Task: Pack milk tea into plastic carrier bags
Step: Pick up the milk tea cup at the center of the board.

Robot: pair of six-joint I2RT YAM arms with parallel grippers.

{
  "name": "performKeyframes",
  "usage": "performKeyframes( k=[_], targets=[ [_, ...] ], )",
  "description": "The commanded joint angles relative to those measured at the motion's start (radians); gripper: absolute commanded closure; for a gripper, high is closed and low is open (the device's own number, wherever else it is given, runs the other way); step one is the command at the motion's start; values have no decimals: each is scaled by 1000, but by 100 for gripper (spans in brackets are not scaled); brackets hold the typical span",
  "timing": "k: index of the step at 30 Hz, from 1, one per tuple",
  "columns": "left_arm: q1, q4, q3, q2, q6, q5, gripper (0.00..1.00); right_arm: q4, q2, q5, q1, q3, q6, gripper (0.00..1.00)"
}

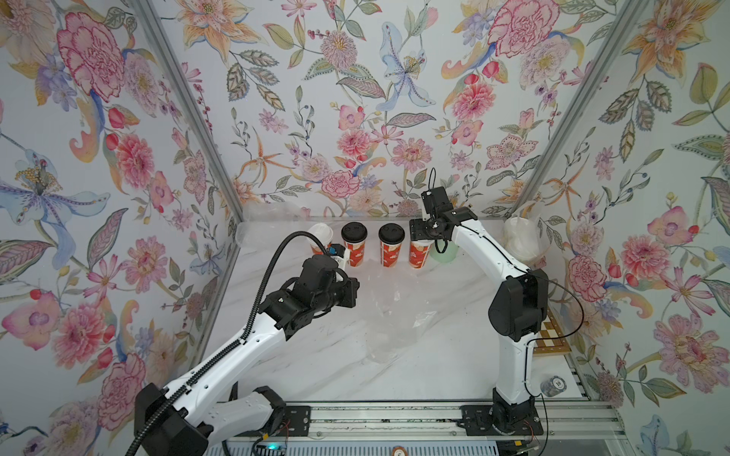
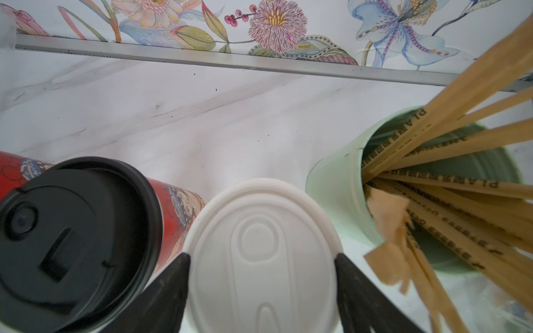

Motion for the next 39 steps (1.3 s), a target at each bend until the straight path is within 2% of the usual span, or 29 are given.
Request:
performKeyframes(
  k=[1, 9, 19, 32, 39],
  targets=[
    [11, 14, -3, -15, 7, 13, 100, 1, 13, -14, -10, 22, 4, 21],
    [12, 13, -12, -25, 1, 9, 100, 2, 19, -15, -12, 6, 3, 23],
    [12, 17, -19, -31, 0, 9, 100, 1, -22, 2, -3, 8, -1, 30],
    [13, -7, -12, -13, 29, -17, 100, -8, -289, 16, 48, -79, 1, 39],
    [13, -22, 0, -7, 46, -23, 100, -91, -411, 38, 131, -73, 8, 42]
  ],
)
